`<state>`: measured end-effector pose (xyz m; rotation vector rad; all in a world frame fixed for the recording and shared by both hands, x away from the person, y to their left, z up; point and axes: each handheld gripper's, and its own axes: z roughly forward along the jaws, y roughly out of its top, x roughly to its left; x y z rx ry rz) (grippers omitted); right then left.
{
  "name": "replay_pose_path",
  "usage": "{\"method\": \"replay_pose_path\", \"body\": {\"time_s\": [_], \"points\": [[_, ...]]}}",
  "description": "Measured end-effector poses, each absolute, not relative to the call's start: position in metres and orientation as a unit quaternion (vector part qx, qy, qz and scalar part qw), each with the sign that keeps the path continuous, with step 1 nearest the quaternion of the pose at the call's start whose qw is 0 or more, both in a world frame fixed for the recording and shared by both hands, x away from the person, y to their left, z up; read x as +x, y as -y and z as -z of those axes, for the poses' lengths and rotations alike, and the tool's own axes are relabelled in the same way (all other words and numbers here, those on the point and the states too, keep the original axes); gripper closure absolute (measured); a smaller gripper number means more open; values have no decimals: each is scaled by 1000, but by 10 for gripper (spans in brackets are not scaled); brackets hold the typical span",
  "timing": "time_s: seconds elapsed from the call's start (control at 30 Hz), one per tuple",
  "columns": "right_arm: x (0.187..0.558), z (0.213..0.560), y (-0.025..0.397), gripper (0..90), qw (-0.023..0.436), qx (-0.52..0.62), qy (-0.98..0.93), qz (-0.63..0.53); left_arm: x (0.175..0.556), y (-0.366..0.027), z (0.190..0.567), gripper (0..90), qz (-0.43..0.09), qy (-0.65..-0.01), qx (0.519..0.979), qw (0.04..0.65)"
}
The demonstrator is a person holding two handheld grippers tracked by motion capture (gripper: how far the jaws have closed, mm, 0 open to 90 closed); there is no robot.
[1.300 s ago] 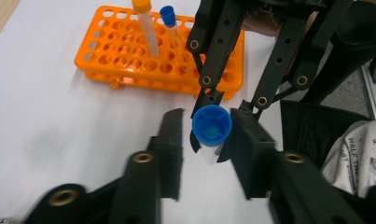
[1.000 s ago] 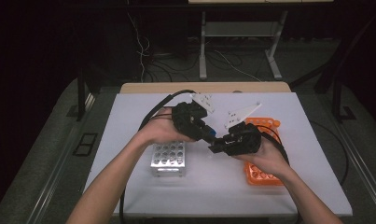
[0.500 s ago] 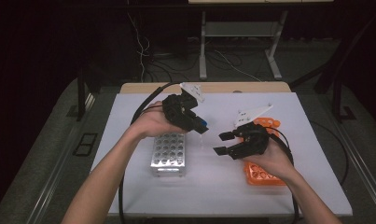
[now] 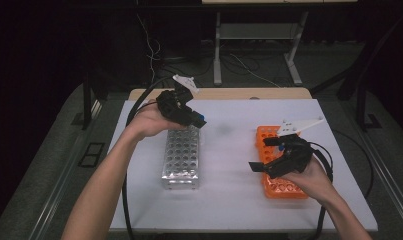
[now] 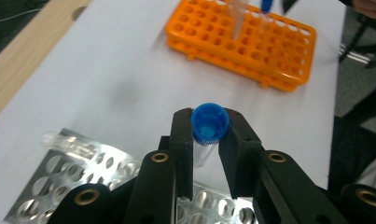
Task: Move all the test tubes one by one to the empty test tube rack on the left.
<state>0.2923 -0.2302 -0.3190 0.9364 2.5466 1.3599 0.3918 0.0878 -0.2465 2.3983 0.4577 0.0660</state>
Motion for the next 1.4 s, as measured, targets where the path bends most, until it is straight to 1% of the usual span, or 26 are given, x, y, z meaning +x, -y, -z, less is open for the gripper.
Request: {"method": "replay_pose_path", "body": {"time_s": [0.27,0.5,0.8,1.1,1.4], "points": [[281,325,260,3,57,333,-832,-441,410,-101,248,746,-35,-209,915,343],[275,333,282,3,60,351,-827,-435,425,-100,250,746,-47,-222,913,339],[268,342,304,3,60,372,-820,-431,441,-96,262,747,-56,-233,913,331],[266,353,314,3,57,383,-816,-429,455,-100,274,747,-58,-249,908,331],[264,357,321,3,57,390,-811,-433,462,-100,290,747,-59,-256,909,323]]}}
